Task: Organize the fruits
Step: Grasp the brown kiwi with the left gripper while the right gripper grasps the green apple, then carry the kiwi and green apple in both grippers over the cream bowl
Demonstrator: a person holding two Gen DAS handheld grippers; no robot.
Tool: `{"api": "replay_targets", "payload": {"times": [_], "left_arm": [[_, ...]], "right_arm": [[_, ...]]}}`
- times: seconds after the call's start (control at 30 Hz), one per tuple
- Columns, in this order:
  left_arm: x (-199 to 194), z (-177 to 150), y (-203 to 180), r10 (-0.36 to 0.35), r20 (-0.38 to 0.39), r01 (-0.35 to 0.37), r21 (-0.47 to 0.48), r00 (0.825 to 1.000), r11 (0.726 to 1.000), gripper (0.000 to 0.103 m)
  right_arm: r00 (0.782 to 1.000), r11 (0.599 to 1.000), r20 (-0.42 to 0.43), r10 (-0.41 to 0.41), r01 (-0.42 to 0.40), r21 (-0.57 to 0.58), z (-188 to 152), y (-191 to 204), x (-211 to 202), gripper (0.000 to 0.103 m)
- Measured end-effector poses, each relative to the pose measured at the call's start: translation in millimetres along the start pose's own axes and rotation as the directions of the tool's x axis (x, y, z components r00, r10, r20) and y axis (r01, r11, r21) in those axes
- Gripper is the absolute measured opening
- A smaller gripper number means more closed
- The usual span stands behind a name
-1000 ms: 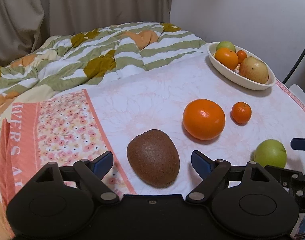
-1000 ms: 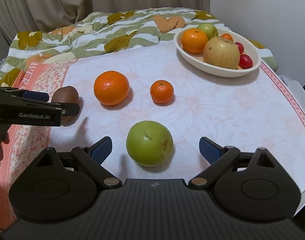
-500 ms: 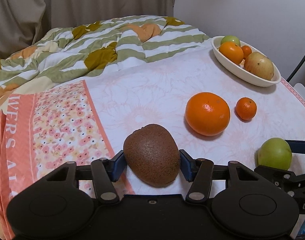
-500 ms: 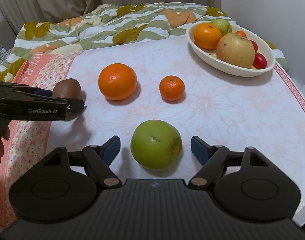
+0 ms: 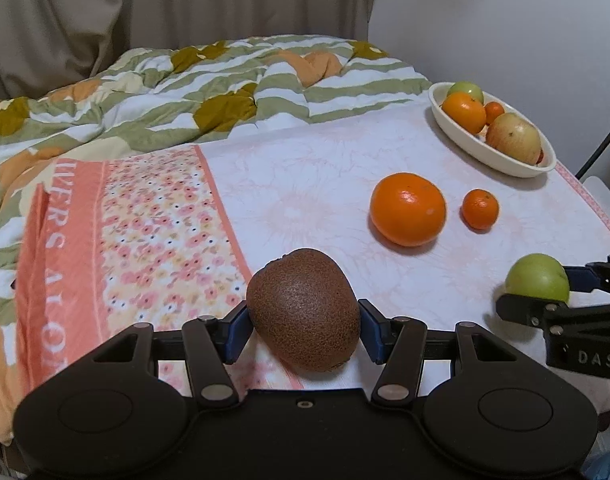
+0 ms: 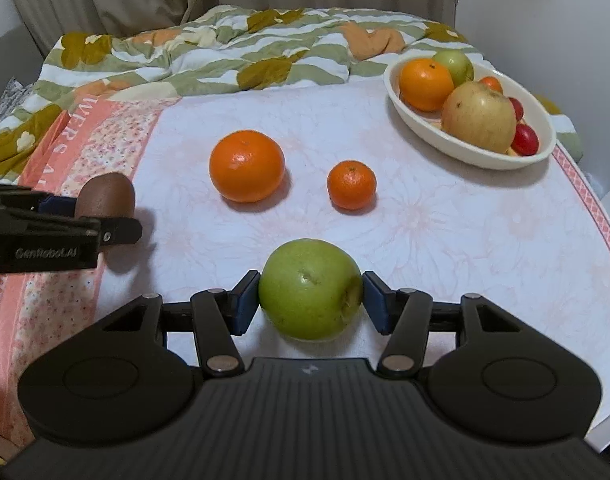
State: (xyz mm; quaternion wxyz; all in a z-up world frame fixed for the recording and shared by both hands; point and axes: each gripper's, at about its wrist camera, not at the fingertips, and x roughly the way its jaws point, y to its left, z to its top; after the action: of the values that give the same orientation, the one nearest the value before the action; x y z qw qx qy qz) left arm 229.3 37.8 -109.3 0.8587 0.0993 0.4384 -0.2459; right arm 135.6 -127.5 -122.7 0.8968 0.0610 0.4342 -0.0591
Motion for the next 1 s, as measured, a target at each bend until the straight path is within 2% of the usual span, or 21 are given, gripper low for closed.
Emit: {"api": "replay_targets", "payload": {"times": [0.23, 0.5, 0.73, 1.0], "left_arm": [[-37.7, -5.8, -9.8, 0.007, 0.068, -0.005, -0.030, 0.998, 1.000, 0.060], [-77.4, -4.4, -32.4, 0.005, 0.160, 0.003, -0.051, 0.987, 0.999, 0.060], [-107.2, 6.0, -68.2, 0.072, 0.223, -0.051, -0.102, 0.972, 0.994, 0.060], [-119.3, 27.6, -125.3, 0.164, 0.269, -0.110, -0.204, 0.949, 0.973, 0.060]], "right_arm": [[0.999, 1.000, 0.043, 0.007, -0.006, -0.013, 4.7, 0.1, -28.5, 0.070], [0.997, 1.000, 0.065, 0.029, -0.028, -0.012, 9.7, -16.4, -66.5, 0.070], [0.993, 0.999, 0.109, 0.054, -0.054, -0.006, 23.0, -55.6, -98.1, 0.070], [0.981, 0.991, 0.150, 0.122, -0.111, -0.081, 44.8, -125.2, -115.8, 0.070]]}}
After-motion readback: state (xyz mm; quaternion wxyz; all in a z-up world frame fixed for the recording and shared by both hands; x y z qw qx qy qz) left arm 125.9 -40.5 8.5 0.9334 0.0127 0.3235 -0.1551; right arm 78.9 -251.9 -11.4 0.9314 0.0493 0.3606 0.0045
